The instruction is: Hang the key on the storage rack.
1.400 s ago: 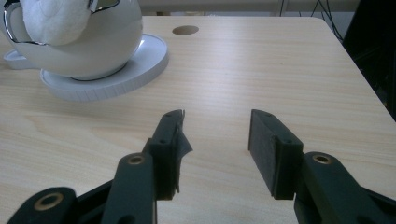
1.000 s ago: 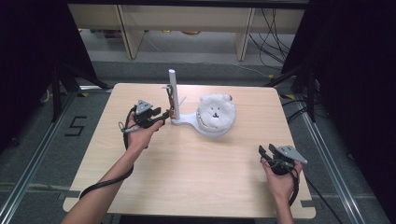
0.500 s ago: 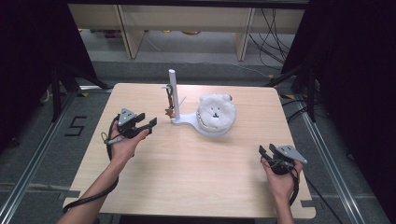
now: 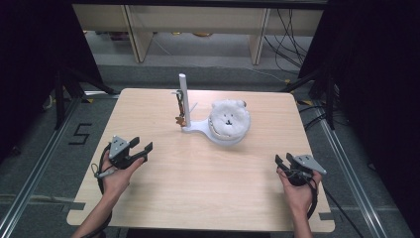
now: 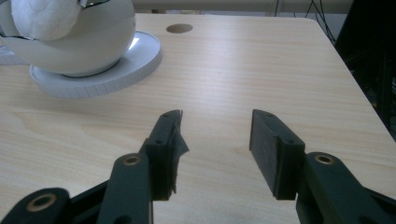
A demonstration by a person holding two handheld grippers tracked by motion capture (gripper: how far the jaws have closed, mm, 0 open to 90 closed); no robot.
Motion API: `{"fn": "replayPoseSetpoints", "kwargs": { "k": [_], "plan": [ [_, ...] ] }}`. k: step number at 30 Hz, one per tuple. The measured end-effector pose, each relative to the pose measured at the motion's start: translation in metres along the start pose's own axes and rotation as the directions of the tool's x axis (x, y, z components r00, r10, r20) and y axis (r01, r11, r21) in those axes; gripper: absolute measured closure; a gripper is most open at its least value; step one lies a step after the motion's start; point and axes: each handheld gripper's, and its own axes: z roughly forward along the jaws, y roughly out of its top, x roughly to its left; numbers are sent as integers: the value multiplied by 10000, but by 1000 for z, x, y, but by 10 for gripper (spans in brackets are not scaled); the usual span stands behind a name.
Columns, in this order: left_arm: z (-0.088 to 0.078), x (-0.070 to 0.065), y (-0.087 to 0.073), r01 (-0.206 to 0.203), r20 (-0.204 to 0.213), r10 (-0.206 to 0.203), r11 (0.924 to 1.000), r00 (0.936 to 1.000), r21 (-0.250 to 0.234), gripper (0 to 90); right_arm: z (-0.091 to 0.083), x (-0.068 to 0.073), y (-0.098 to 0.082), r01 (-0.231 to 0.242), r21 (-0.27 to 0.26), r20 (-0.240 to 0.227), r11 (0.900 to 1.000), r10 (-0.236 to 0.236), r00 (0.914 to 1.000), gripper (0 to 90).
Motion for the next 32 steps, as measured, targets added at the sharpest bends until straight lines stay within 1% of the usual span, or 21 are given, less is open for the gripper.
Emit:
{"fn": "replayPoseSetpoints", "kwargs": {
  "k": [1, 2, 4, 5, 7, 12, 13, 14, 15, 17, 18, 19, 21, 24, 26, 27, 28, 29, 30, 31, 32],
  "plan": [
    [-1, 1, -3, 14, 42, -14, 10000, 10000, -59, 393, 0, 0, 0, -6, -14, 40, 10000, 6, 10000, 541],
    [-3, 2, -6, -33, 45, 33, 10000, 10000, -51, 389, -1, 4, 0, -354, 90, 115, 9993, 353, 9993, 540],
    [-6, 4, -12, -90, 25, 90, 10000, 10000, -4, 385, 0, 4, -1, -268, 104, 237, 9996, 265, 9994, 538],
    [-7, 5, -14, -85, 30, 85, 10000, 10000, -11, 384, 0, 2, 0, -8, 85, 69, 10000, 7, 10000, 537],
    [-10, 6, -19, -204, 3, 204, 9998, 9998, 16, 381, 1, 1, -1, 4, 64, 46, 10000, -5, 10000, 535],
    [-12, 9, -27, -148, 62, 148, 9999, 9999, 1, 370, 1, 1, -1, -26, 93, 89, 10000, 25, 10000, 534],
    [-12, 10, -30, -237, 30, 237, 9997, 9997, 7, 368, 2, 0, -1, 67, 87, 221, 9999, -69, 9997, 534],
    [-12, 10, -30, -237, 30, 237, 9997, 9997, 7, 366, 2, 0, -1, 67, 87, 221, 9999, -69, 9997, 534],
    [-13, 10, -31, -255, -33, 255, 9997, 9997, 68, 364, 1, 3, -2, -329, 121, 47, 9994, 328, 9995, 533],
    [-13, 10, -31, -329, -18, 329, 9995, 9995, -3, 360, 1, 3, -2, -356, 143, 23, 9993, 355, 9994, 532],
    [-12, 10, -32, -280, -6, 280, 9995, 9996, -139, 360, 1, 3, -2, -356, 143, 23, 9993, 355, 9994, 532],
    [-14, 9, -31, -257, -78, 256, 9996, 9996, -127, 358, 2, -1, -2, -34, 87, -98, 10000, 35, 9999, 531],
    [-14, 10, -32, -180, -125, 178, 9997, 9998, -143, 352, 2, -1, -3, -40, 76, -132, 10000, 41, 9999, 529],
    [-14, 9, -32, -276, -161, 272, 9994, 9995, -213, 351, 4, -2, -3, 121, 59, 97, 9999, -121, 9999, 524],
    [-14, 7, -32, -414, -234, 408, 9988, 9989, -263, 350, 5, -1, -4, 51, -71, 120, 10000, -50, 9999, 520],
    [-13, 6, -32, -518, -191, 512, 9981, 9985, -318, 349, 4, 0, -3, -61, -17, -53, 10000, 61, 10000, 519],
    [-13, 6, -32, -518, -191, 512, 9981, 9985, -318, 349, 4, 0, -3, -64, 37, -72, 10000, 64, 10000, 518],
    [-14, 5, -32, -589, -222, 585, 9981, 9980, -194, 350, 1, 3, -3, -346, 312, 33, 9989, 345, 9994, 518],
    [-14, 5, -32, -589, -222, 585, 9981, 9980, -194, 352, 2, 2, -3, -282, 306, 11, 9991, 282, 9996, 518],
    [-14, 5, -32, -575, -240, 571, 9982, 9981, -174, 355, 4, 1, -3, -21, 105, 2, 9999, 21, 10000, 518],
    [-14, 5, -32, -575, -240, 571, 9982, 9981, -174, 357, 4, 1, -3, -21, 105, 2, 9999, 21, 10000, 518]
  ]
}}
